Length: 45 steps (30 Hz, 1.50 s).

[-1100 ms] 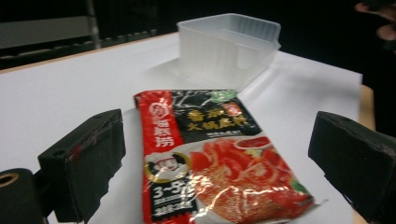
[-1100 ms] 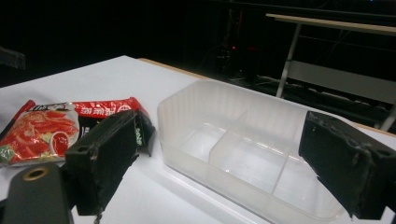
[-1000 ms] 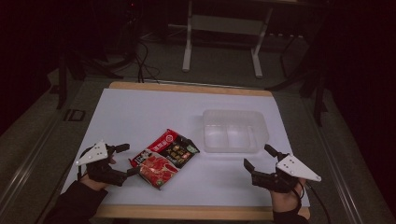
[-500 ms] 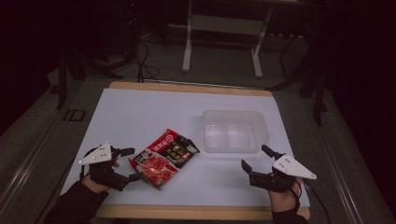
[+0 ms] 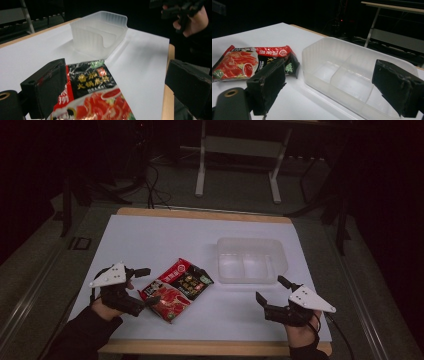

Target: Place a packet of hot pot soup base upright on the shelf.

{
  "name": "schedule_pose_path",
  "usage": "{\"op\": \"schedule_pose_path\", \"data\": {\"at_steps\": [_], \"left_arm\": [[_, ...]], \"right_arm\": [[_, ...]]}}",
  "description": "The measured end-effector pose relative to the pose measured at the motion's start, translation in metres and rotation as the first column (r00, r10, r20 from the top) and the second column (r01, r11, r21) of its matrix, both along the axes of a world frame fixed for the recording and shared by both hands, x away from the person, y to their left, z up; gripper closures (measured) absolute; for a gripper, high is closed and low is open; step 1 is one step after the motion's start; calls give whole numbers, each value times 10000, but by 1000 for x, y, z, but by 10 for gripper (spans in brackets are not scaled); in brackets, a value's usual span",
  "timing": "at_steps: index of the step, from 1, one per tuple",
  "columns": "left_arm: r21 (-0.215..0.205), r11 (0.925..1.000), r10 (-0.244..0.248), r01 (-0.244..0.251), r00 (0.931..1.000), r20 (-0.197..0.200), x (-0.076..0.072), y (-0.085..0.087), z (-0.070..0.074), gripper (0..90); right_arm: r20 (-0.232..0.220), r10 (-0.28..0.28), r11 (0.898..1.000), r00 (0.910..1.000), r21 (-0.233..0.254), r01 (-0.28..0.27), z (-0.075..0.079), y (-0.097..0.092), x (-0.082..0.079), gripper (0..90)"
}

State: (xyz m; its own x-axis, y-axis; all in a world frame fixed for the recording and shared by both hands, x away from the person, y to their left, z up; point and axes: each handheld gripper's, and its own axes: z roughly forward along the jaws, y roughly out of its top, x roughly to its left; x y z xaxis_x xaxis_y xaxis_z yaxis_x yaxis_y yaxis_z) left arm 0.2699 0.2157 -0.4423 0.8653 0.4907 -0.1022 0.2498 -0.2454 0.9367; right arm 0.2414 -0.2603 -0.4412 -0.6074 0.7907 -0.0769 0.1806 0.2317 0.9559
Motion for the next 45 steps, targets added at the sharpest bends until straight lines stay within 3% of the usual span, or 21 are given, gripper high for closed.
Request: {"op": "schedule_pose_path", "data": {"at_steps": [3, 6, 12, 14, 18, 19, 26, 30, 36, 39, 40, 42, 45], "left_arm": [[-51, 9997, 223, -225, 9993, -304, 19, -1, 5, 43], [273, 9984, 507, -500, 9984, -241, 27, -3, 5, 43], [792, 9935, 867, -822, 9947, -549, 55, -10, -5, 56], [756, 9932, 942, -881, 9923, -809, 64, -12, -8, 61], [1190, 9876, 1114, -1027, 9914, -693, 73, -17, -13, 102], [1678, 9776, 1345, -1273, 9904, -323, 80, -21, -17, 102], [1653, 9810, 1176, -1016, 9889, -903, 100, -27, -28, 129], [1976, 9757, 1204, -941, 9847, -1256, 111, -31, -34, 154], [2409, 9667, 1324, -868, 9747, -1803, 126, -38, -46, 301], [2961, 9519, 1411, -788, 9706, -1952, 133, -43, -53, 370], [2977, 9522, 1367, -687, 9673, -2139, 135, -45, -56, 409], [3251, 9432, 1500, -684, 9608, -2332, 139, -47, -60, 431], [3424, 9375, 1623, -620, 9484, -2725, 145, -49, -66, 476]], "right_arm": [[-86, 93, 9999, 9999, 46, -93, 0, 1, 0, 113], [-50, 65, 10000, 10000, 5, -65, 0, 1, 0, 114], [-145, 19, 10000, 9999, 3, -19, -2, 1, 1, 113], [-137, 52, 10000, 9999, -1, -52, -2, 1, 1, 114], [-178, 91, 9999, 9998, -75, -92, -2, 1, 1, 114], [-206, 99, 9999, 9997, -75, -101, -3, 2, 2, 114], [-289, 211, 9997, 9994, -133, -215, -4, 2, 3, 114], [-383, 273, 9995, 9989, -156, -279, -5, 4, 4, 114], [-293, 276, 9996, 9992, -58, -278, -5, 4, 3, 114], [-245, 284, 9996, 9993, -1, -285, -4, 4, 2, 115], [-238, 281, 9996, 9993, -21, -281, -5, 4, 2, 115], [-265, 320, 9995, 9991, -34, -321, -5, 4, 2, 115], [-290, 331, 9995, 9990, -7, -331, -5, 4, 2, 115]]}}
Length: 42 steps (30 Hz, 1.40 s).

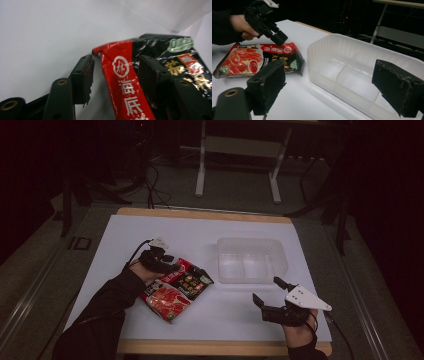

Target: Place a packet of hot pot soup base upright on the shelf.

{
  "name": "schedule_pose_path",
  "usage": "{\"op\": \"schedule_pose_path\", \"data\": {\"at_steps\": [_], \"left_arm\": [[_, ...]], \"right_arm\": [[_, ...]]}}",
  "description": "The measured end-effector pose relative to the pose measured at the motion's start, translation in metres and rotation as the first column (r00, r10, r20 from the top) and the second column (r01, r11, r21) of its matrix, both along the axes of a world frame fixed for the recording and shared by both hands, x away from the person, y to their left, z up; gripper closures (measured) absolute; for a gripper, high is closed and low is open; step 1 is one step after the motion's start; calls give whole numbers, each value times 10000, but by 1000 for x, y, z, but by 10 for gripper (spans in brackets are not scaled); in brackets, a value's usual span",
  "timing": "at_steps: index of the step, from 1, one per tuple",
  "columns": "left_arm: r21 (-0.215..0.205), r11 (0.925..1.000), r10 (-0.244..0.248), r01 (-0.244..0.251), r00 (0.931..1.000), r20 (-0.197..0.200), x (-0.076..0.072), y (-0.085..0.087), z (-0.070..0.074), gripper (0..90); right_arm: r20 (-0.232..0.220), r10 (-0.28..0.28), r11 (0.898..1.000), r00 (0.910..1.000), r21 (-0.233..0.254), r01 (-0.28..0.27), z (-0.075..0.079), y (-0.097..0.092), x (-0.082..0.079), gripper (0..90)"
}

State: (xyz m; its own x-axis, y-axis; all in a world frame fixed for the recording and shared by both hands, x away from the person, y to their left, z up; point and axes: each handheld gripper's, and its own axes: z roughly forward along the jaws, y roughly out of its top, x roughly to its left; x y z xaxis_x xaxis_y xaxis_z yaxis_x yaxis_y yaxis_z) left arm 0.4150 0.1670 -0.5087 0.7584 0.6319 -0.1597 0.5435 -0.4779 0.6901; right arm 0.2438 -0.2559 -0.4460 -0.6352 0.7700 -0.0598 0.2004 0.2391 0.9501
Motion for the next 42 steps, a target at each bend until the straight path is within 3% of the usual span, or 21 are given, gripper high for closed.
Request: {"op": "schedule_pose_path", "data": {"at_steps": [6, 9, 13, 18, 21, 26, 28, 30, 36, 42], "left_arm": [[37, 9993, 369, -367, 9975, -600, 7, -5, -5, 519], [268, 9985, 499, -483, 9970, -595, 9, -9, -7, 557], [469, 9984, 355, -314, 9955, -880, 12, -13, -10, 571], [647, 9979, 122, -60, 9953, -963, 11, -19, -10, 624], [972, 9952, 211, -106, 9940, -1076, 11, -23, -9, 629], [1783, 9839, 86, 156, 9909, -1343, 12, -30, -4, 658], [1902, 9805, -191, 488, 9877, -1551, 12, -33, -3, 763], [2201, 9739, -255, 558, 9901, -1381, 10, -36, -1, 803], [2186, 9746, -264, 479, 9946, -1004, 7, -34, 1, 856], [1674, 9851, -256, 389, 9964, -808, 4, -30, 6, 872]], "right_arm": [[-70, 3, 10000, 10000, 4, -3, -1, -1, 1, 115], [-143, 20, 10000, 9999, 1, -20, -1, 0, 2, 115], [-179, 17, 10000, 9998, -5, -17, -2, -1, 2, 116], [-214, 5, 10000, 9998, -11, -5, -2, -1, 2, 116], [-195, 19, 10000, 9998, -50, -20, -2, -1, 2, 116], [-196, 1, 10000, 9998, -96, -3, -2, -1, 3, 116], [-195, 20, 9999, 9998, -102, -22, -2, 0, 3, 116], [-176, 46, 9999, 9998, -147, -49, -2, 0, 2, 117], [-201, 85, 9999, 9998, -137, -87, -1, -1, 2, 117], [-110, 62, 9999, 9999, -98, -63, -1, -2, 2, 117]]}}
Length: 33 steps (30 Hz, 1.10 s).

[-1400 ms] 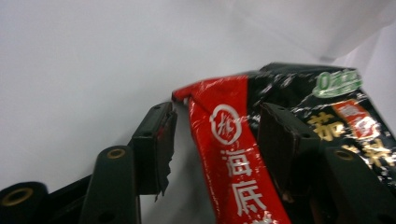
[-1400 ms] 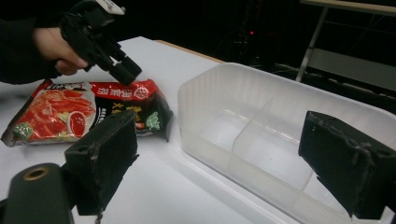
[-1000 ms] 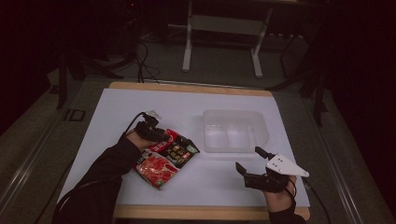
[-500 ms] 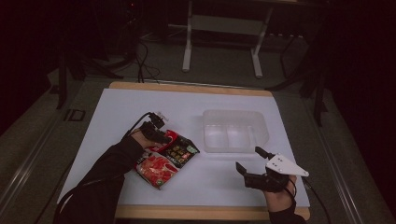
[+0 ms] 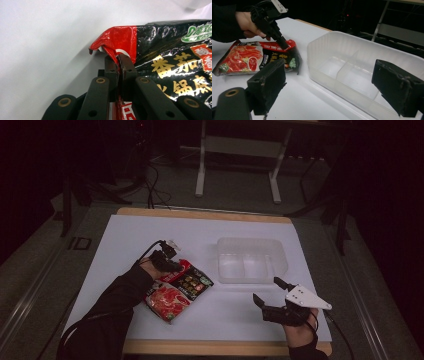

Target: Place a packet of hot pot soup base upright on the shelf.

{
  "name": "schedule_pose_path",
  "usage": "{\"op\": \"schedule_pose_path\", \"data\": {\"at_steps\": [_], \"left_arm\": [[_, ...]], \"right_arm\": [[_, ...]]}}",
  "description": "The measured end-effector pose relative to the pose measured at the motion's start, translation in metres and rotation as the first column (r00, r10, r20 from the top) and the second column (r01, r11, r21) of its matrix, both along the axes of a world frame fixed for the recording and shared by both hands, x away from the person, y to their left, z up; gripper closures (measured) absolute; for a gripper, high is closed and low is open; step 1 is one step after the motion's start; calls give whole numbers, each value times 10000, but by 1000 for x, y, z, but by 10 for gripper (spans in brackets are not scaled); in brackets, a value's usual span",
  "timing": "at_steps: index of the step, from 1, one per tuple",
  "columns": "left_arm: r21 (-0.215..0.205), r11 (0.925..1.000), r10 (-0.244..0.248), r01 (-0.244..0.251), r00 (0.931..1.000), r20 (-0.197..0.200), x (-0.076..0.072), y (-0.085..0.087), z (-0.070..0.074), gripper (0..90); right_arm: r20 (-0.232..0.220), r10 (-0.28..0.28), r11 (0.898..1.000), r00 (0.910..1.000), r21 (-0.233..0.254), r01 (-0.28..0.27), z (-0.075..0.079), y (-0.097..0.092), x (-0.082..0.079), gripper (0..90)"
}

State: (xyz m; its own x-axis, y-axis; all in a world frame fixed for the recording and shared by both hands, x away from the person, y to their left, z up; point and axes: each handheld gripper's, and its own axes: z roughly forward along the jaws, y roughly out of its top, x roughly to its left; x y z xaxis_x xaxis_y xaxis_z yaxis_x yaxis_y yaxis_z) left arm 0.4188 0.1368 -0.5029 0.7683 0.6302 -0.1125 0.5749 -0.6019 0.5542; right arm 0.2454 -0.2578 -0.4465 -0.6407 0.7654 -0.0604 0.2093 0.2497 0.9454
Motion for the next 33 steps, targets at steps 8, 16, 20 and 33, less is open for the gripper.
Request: {"op": "schedule_pose_path", "data": {"at_steps": [8, 16, 20, 33], "left_arm": [[-929, 9957, -2, 45, 9989, 461, -11, 10, 19, 879], [-1875, 9822, 101, 142, 9917, 1283, -33, 21, 42, 882], [-2182, 9754, 20, 310, 9887, 1496, -42, 25, 53, 883], [-2754, 9577, -142, 833, 9697, 2438, -72, 33, 80, 887]], "right_arm": [[485, -100, 9999, 9988, 17, 99, 4, 0, -3, 141], [369, -406, 9985, 9985, 381, 392, 12, -1, -4, 131], [620, -367, 9985, 9974, 439, 340, 17, 0, -8, 131], [528, -245, 9997, 9983, 58, 242, 35, 13, -11, 161]]}}
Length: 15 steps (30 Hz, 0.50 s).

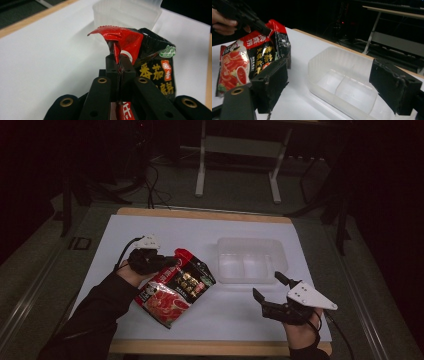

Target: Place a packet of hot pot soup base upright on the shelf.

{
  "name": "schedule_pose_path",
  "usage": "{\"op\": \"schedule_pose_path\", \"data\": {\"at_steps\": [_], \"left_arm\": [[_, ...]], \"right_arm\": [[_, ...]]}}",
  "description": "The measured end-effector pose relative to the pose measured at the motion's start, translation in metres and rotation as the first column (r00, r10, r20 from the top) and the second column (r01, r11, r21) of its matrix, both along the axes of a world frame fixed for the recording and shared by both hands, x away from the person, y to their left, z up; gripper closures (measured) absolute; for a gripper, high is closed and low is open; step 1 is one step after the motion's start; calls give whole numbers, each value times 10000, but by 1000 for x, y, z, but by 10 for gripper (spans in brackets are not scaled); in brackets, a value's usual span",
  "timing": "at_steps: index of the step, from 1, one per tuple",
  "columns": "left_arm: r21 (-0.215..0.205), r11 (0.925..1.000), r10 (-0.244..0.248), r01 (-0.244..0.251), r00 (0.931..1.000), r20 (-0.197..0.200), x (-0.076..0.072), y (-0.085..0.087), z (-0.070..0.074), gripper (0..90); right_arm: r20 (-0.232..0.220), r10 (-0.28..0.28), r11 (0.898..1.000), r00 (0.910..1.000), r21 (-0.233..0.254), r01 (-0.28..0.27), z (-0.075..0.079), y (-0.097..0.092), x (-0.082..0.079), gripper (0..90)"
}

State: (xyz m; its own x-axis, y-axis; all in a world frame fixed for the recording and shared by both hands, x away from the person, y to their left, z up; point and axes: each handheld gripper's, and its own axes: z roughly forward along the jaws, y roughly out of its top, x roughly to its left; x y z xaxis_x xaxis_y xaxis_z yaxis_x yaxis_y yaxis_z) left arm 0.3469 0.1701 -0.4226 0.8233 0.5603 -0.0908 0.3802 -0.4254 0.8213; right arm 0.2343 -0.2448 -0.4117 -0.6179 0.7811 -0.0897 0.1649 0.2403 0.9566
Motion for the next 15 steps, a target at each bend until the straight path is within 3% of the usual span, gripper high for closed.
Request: {"op": "schedule_pose_path", "data": {"at_steps": [2, 3, 6, 10, 12, 15], "left_arm": [[-243, 9997, 104, -98, 9997, 242, -6, 3, 7, 888], [-370, 9992, 199, -179, 9983, 550, -11, 4, 10, 888], [-1015, 9947, 304, -191, 9934, 1102, -19, 11, 23, 888], [-1553, 9878, 288, -76, 9905, 1348, -22, 17, 35, 889], [-1973, 9803, 420, -123, 9882, 1470, -24, 20, 40, 889], [-2698, 9629, 538, -98, 9862, 1565, -27, 20, 45, 889]], "right_arm": [[-19, 148, 9999, 9999, -57, -148, 2, 2, -1, 174], [-51, 173, 9998, 9998, -123, -173, 3, 3, -1, 174], [-161, 411, 9990, 9990, 172, -408, 6, 4, -2, 167], [-86, 467, 9982, 9989, 386, -464, 12, 4, -3, 124], [-59, 682, 9962, 9977, 547, -678, 16, 4, -4, 117], [-51, 792, 9947, 9968, 670, -786, 23, 6, -4, 105]]}}
